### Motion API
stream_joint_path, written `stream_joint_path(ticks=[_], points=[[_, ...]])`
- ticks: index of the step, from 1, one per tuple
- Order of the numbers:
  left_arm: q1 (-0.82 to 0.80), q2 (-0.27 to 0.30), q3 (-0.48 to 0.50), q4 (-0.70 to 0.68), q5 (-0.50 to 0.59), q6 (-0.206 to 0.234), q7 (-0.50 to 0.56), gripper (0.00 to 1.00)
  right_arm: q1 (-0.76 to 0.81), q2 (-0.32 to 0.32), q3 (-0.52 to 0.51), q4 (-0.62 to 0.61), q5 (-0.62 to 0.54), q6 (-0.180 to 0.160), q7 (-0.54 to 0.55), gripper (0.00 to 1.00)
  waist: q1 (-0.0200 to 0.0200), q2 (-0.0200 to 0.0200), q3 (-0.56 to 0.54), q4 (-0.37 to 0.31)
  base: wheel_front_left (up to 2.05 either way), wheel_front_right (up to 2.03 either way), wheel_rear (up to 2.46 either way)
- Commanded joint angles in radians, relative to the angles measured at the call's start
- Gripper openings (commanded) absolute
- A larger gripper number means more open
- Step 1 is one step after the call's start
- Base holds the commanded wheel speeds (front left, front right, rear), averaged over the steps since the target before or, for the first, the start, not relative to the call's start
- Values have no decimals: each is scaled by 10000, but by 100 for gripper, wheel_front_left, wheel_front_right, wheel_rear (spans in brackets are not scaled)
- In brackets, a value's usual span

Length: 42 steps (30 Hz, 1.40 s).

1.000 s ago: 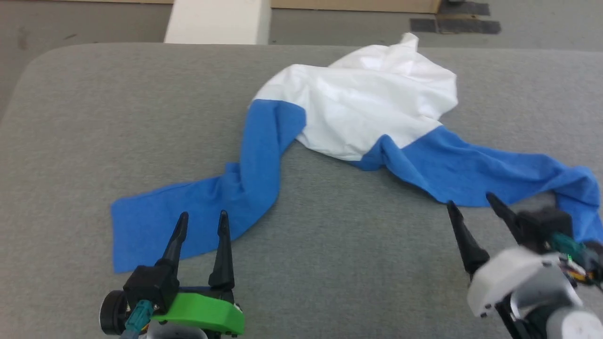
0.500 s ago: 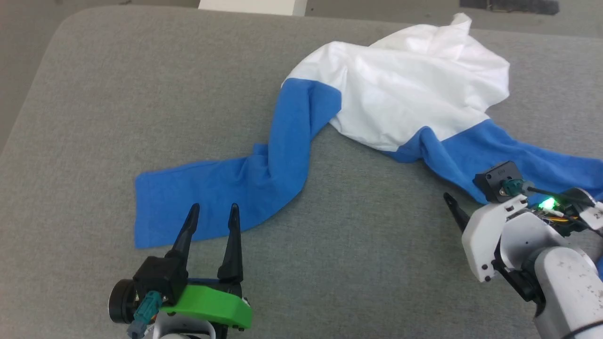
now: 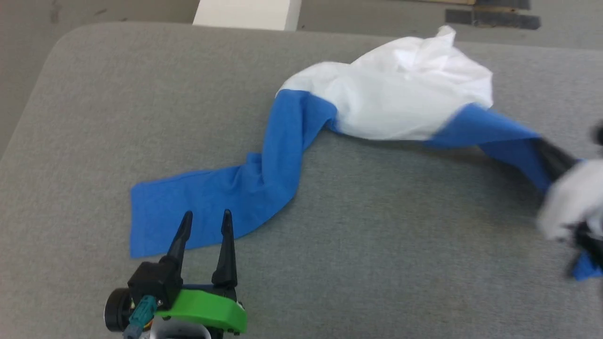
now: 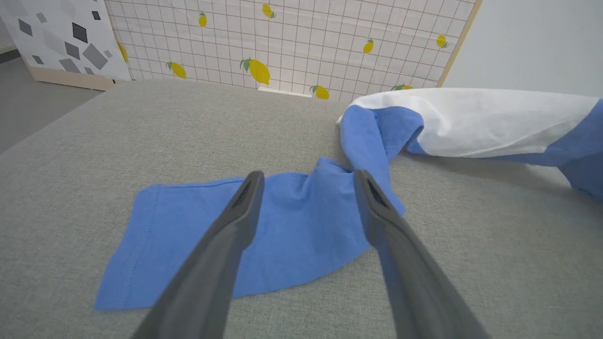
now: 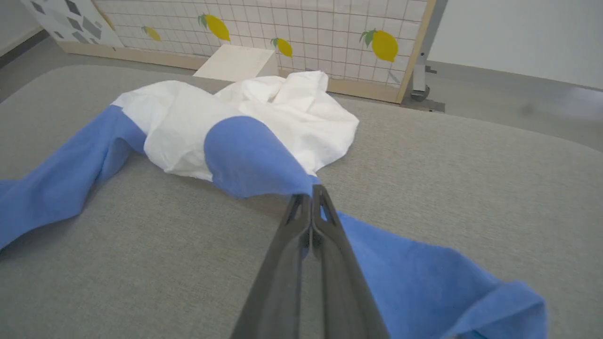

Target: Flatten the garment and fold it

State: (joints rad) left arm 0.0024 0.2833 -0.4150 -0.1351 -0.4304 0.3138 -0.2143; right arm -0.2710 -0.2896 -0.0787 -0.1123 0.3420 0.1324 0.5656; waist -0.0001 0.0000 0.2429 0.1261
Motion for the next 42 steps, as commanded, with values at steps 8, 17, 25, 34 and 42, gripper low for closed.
stream_joint_path(ticks=[8,17,25,34,42], points=[[157,-7,-140,-28,-187,15,7,100,3314,593,-3367,-1973,-504,-17,1920,0,1,0,-332,-439,0,0,0],[158,119,-258,62,-219,-37,221,100,3989,1066,-2937,-1749,-1655,-17,953,100,1,0,-472,-325,0,0,0],[213,109,-407,6,-227,-13,331,100,2697,816,-1426,-3204,-879,-17,1223,100,1,0,-529,-135,0,0,0],[-99,88,-549,8,-161,-101,359,100,900,171,475,-647,-885,-17,2276,100,1,0,82,442,0,0,0],[-346,-2,-544,185,-254,-175,285,100,169,-59,1224,1755,-763,-17,2397,0,1,0,453,1013,0,0,0]])
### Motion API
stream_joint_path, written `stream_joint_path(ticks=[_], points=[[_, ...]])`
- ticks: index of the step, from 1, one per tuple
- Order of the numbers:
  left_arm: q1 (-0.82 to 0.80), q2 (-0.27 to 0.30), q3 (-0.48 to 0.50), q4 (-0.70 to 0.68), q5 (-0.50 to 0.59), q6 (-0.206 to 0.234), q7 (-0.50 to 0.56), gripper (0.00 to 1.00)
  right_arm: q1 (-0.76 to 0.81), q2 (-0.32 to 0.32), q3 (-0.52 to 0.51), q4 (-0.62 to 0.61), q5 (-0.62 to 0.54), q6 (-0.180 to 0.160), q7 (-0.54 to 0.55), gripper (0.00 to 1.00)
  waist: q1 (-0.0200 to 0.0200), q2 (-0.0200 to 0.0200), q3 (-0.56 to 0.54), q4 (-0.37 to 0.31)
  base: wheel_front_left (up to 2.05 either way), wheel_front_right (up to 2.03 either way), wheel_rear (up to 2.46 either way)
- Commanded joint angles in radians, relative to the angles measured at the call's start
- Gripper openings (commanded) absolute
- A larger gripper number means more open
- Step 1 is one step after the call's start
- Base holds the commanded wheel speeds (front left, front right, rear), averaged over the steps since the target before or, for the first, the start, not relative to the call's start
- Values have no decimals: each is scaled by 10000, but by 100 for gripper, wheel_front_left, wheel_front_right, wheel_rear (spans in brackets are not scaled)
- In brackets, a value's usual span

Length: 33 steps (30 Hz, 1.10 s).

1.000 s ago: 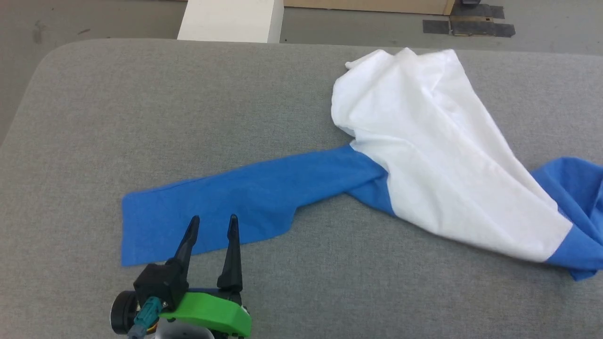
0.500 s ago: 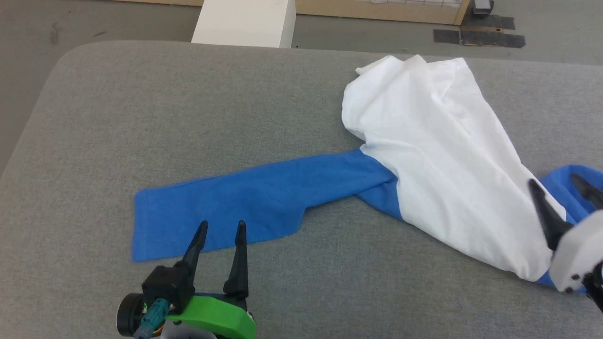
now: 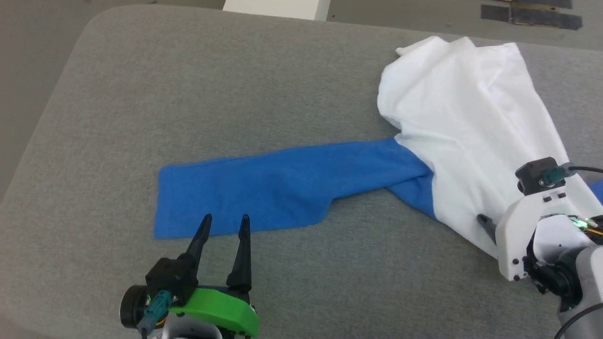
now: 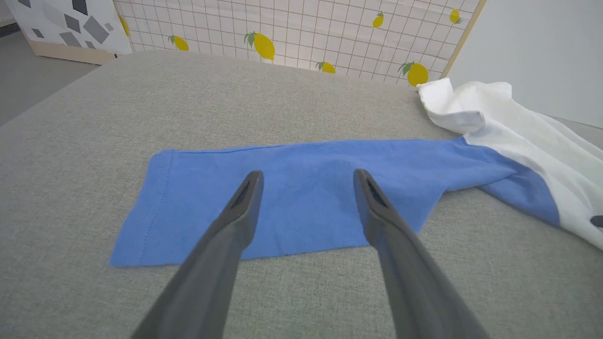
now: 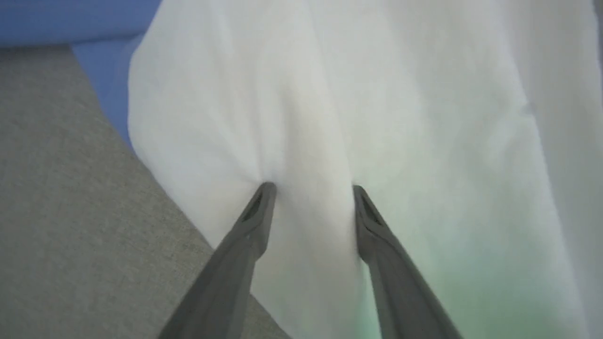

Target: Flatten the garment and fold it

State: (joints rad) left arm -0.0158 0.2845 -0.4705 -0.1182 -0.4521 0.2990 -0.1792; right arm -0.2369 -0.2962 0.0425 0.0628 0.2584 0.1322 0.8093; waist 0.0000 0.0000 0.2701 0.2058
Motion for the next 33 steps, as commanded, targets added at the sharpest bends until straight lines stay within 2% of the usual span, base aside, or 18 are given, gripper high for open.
stream_joint_path(ticks=[1,4,9,13,17,19,20,26,29,33], points=[[-172,-19,33,38,-58,-24,-90,100,-232,9,38,131,137,-15,-120,0,0,0,181,249,0,0,0],[-179,-23,65,93,-75,-6,-140,100,-509,-180,189,88,227,-15,-436,0,0,0,157,291,0,0,0],[-226,-93,24,159,-103,-28,-212,100,-1595,-654,204,-663,637,-15,-631,0,0,0,169,358,0,0,0],[-408,-246,-105,238,-122,-149,-286,100,-2938,-1478,373,-1081,634,-15,-504,0,0,0,458,568,0,0,0],[-643,-404,-229,457,-123,-292,-372,100,-4138,-2243,748,-405,38,-15,-783,0,0,0,864,801,0,0,0],[-785,-498,-292,583,-112,-368,-422,100,-4447,-2299,709,380,-377,-15,-1157,76,0,0,1035,915,0,0,0],[-861,-553,-322,649,-109,-405,-447,100,-4558,-2279,685,868,-590,-15,-1361,100,0,0,1107,973,0,0,0],[-1128,-741,-374,1006,-99,-499,-556,100,-4814,-1985,736,2822,-1409,-15,-2484,100,0,0,1192,1060,0,0,0],[-1127,-749,-346,1137,-105,-502,-595,100,-4872,-1915,1095,2983,-1293,-15,-3023,100,0,0,1007,946,0,0,0],[-1044,-710,-319,1240,-127,-509,-630,100,-4872,-1834,1714,2583,-660,-15,-3461,100,0,0,629,735,0,0,0]])
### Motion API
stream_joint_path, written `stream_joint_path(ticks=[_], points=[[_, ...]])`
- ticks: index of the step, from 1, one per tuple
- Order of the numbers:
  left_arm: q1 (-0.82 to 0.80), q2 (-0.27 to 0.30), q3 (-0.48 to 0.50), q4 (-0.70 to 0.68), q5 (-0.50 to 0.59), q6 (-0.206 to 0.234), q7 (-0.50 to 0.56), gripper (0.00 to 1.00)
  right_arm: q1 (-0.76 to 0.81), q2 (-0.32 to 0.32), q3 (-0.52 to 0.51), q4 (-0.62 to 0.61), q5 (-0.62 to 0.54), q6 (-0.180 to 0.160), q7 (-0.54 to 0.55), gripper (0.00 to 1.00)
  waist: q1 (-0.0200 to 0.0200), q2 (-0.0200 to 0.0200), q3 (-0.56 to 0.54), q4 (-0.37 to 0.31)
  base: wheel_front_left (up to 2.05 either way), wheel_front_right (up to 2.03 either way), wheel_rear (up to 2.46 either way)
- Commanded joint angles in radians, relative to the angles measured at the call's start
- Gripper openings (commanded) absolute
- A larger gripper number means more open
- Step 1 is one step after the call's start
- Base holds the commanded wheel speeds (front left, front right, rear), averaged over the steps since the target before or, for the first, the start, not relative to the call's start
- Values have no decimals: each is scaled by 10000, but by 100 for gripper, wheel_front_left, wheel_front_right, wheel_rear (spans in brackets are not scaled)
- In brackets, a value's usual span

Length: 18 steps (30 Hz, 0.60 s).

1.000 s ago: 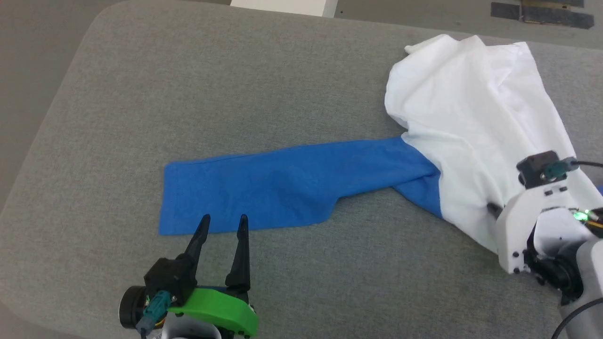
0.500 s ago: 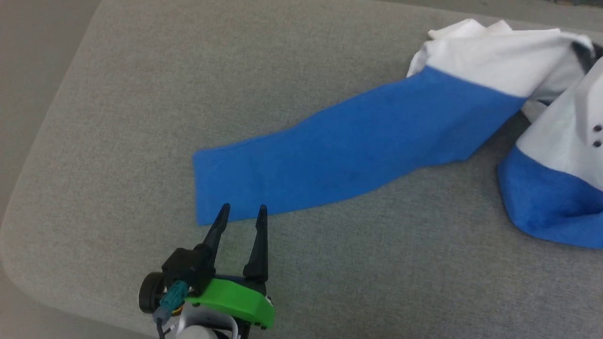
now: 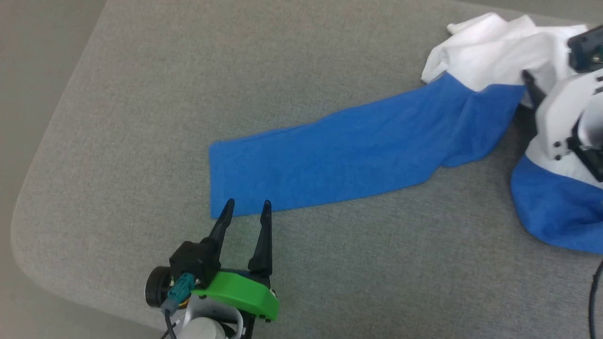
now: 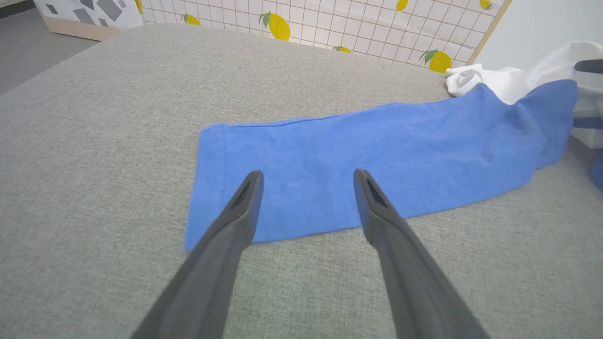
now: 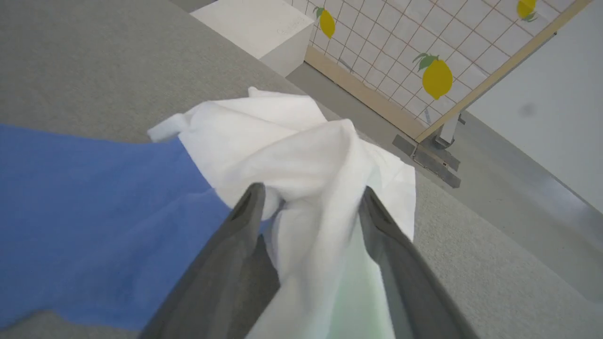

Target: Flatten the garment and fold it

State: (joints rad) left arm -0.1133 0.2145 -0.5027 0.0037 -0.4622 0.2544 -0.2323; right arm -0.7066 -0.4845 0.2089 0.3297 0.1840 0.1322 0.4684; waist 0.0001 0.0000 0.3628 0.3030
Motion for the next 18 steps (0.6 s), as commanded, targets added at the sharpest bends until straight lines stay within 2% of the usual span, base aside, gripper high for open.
stream_joint_path(ticks=[1,4,9,14,18], points=[[-28,1,8,41,-36,-55,-104,100,-115,46,267,-309,317,-15,-45,100,-1,0,-426,-290,0,0,0],[104,42,12,37,-67,-23,-106,100,190,-37,888,-1073,963,-15,236,100,-1,0,-687,-392,0,0,0],[240,123,-37,-98,-75,14,-47,100,1076,-229,1516,-1980,1994,-15,1468,100,-1,0,-774,-364,0,0,0],[179,124,-140,-235,-58,-24,-2,100,1484,-656,2071,-2046,2088,-15,2012,100,-1,0,-487,-12,0,0,0],[143,102,-218,-274,-40,-23,23,100,1310,-1008,2905,-1690,1948,-15,2090,100,-1,0,-136,321,0,0,0]])
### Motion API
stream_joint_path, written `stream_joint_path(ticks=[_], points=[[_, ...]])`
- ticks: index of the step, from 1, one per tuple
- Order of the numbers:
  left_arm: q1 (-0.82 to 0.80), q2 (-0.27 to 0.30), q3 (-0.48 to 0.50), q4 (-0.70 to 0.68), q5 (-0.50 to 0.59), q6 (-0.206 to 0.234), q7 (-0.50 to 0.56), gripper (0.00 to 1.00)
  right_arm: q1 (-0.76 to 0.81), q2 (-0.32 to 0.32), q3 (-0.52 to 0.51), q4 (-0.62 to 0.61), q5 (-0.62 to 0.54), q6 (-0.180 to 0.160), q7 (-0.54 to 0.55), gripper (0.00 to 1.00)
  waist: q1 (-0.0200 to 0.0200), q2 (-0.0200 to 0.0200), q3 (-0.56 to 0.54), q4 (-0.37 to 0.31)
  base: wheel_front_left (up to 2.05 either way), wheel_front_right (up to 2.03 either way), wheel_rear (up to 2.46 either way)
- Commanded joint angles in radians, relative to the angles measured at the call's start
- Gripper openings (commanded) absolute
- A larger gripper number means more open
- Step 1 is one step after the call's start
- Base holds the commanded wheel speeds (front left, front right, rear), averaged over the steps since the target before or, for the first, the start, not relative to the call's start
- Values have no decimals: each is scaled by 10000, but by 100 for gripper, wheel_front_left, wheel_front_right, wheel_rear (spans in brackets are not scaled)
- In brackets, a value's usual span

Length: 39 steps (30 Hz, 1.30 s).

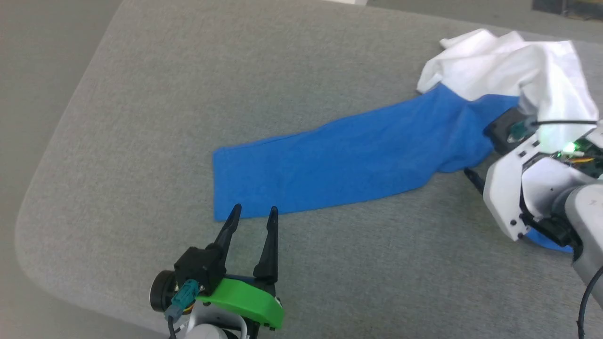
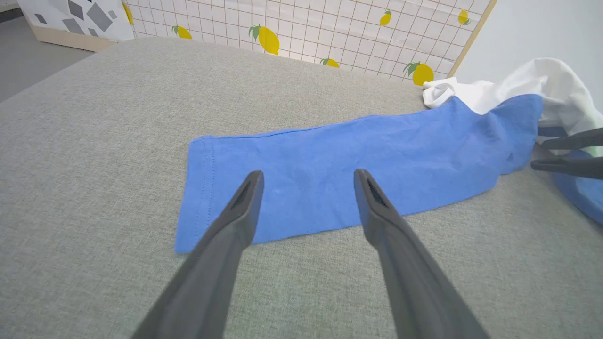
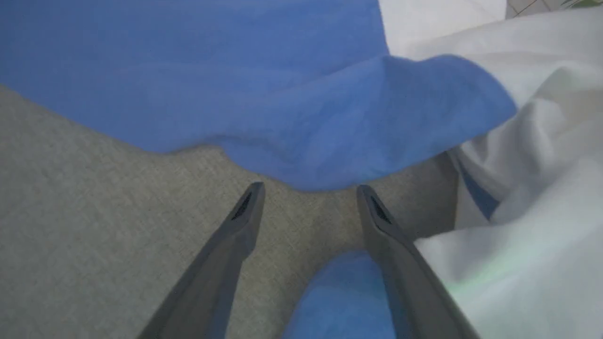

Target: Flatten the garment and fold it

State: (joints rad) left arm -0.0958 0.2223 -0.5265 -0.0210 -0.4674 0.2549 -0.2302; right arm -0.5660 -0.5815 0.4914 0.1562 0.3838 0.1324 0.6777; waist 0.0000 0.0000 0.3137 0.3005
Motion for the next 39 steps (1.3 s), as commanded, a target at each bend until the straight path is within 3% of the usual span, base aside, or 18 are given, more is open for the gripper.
stream_joint_path(ticks=[1,7,8,9,10,17,23,26,30,31,32,33,36,39], points=[[-37,15,10,-32,10,-29,-1,100,-180,-113,283,149,-73,-17,-11,100,0,0,428,398,0,0,0],[-106,-50,-28,51,16,-39,-50,100,-798,-300,1521,989,-47,-17,-444,100,0,0,587,516,0,0,0],[-130,-57,-33,82,20,-41,-55,100,-906,-308,1705,1142,-5,-17,-535,47,0,0,576,498,0,0,0],[-152,-65,-37,103,22,-43,-60,100,-995,-307,1847,1238,24,-17,-637,42,0,0,561,471,0,0,0],[-179,-74,-44,128,27,-46,-66,100,-1097,-321,2023,1322,67,-17,-780,0,0,0,531,428,0,0,0],[-41,77,79,244,-28,54,-75,100,-1486,45,2352,408,1343,-17,-1755,0,0,0,-266,-242,0,0,0],[212,241,184,87,-131,171,2,100,-764,606,2626,-1867,3375,-17,-1071,0,0,0,-809,-485,0,0,0],[330,329,253,-30,-169,251,33,100,-107,1210,2658,-3122,4769,-17,-624,0,0,0,-921,-460,0,0,0],[544,458,360,-166,-220,376,54,100,622,1751,2536,-3998,5728,-17,-69,0,0,0,-1004,-363,0,0,0],[588,480,376,-195,-234,395,57,100,731,1766,2504,-4018,5693,-17,50,31,0,0,-1012,-342,0,0,0],[630,501,384,-225,-249,408,65,100,811,1699,2498,-3971,5484,-17,208,95,0,0,-1023,-300,0,0,0],[651,515,379,-244,-256,410,77,100,821,1615,2497,-3923,5199,-17,258,100,0,0,-1024,-259,0,0,0],[661,527,339,-293,-269,407,109,100,765,1268,2667,-3746,4031,-17,113,100,0,0,-992,-135,0,0,0],[664,515,336,-323,-293,422,104,100,873,1312,2395,-3642,3819,-17,-241,100,0,0,-970,-100,0,0,0]])
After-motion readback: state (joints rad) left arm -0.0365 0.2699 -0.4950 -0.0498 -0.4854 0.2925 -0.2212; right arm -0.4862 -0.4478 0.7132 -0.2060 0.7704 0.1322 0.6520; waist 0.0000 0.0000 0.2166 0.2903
